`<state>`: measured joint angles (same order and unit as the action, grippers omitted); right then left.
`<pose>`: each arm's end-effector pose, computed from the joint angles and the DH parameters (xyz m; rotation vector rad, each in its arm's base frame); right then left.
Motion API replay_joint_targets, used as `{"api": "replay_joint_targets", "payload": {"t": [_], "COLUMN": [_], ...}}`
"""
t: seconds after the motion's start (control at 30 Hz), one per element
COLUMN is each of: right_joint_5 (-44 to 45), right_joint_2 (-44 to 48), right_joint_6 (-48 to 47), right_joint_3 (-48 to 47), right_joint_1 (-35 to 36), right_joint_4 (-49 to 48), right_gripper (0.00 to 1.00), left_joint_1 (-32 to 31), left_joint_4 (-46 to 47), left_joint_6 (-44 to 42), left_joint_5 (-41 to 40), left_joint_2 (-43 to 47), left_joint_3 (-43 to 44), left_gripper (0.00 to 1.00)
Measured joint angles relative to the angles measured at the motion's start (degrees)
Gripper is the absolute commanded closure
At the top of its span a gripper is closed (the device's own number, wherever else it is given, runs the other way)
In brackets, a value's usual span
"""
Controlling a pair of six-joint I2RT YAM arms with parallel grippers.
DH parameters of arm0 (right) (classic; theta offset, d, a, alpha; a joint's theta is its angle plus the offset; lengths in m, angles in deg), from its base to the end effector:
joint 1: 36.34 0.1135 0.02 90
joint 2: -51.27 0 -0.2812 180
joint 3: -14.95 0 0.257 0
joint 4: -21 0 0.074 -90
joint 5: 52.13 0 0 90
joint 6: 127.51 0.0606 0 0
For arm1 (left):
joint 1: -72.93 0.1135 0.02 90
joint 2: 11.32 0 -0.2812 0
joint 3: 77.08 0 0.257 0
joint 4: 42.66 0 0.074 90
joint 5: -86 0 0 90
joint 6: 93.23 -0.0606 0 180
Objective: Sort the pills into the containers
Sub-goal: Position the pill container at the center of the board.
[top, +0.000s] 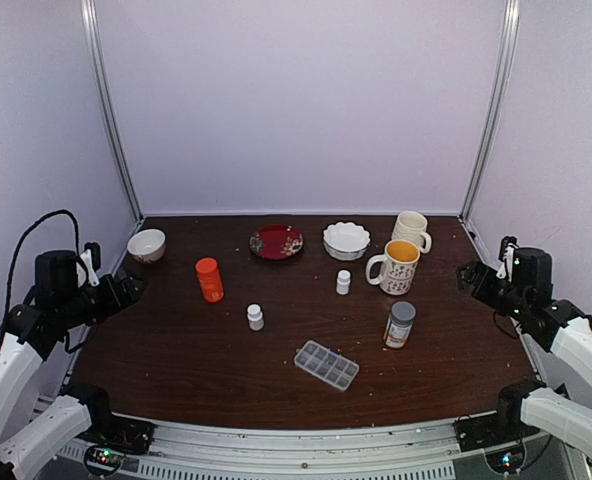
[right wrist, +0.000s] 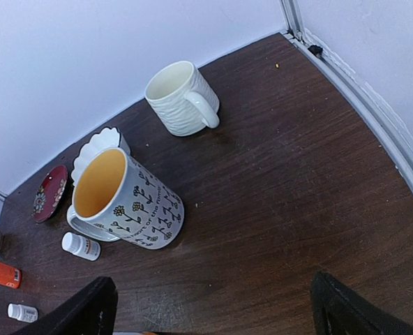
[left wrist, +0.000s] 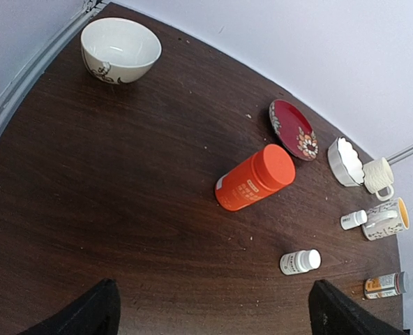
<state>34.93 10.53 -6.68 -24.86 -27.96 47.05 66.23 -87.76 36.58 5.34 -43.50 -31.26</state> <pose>0.1814 0.0299 0.2318 0.3719 2.0415 0.4769 0.1437 -0.0268 0.2540 -0.5254 2.1176 -0.6459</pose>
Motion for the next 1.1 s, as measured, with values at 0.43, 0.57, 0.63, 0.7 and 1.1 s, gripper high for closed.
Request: {"api": "replay_joint_targets", "payload": {"t": [0.43, 0.57, 0.63, 0.7, 1.1], "right_joint_5": [-0.87, -2.16, -2.86, -3.43, 1.14], "right_joint_2": [-4.87, -6.88, -8.09, -9.14, -19.91], "right_joint_6": [-0.17, -0.42, -0.68, -0.94, -4.04], "right_joint_3": [-5.22, -7.28, -8.98, -10.86, -26.36], "right_joint_1": [-0.42, -0.42, -0.42, -0.2, 18.4], "right_joint_4": [5.25, 7.93, 9.86, 11.82, 23.76], "right_gripper": [0.0, 0.0, 0.0, 0.0, 0.0], "left_joint_1": [0.0, 0.0, 0.0, 0.0, -2.64], "left_joint_4": [0.55, 2.4, 3.1, 3.3, 3.67], "left_joint_6": [-0.5, -1.75, -2.67, -3.37, -7.23], "left_joint_5": [3.8, 6.56, 7.69, 8.52, 10.19], "left_joint_2": [-0.17, 0.11, -1.22, -2.99, -12.15], "left_joint_3": [-0.17, -0.33, -0.28, -0.22, 5.66], "left_gripper": [0.02, 0.02, 0.03, 0.02, 0.02]}}
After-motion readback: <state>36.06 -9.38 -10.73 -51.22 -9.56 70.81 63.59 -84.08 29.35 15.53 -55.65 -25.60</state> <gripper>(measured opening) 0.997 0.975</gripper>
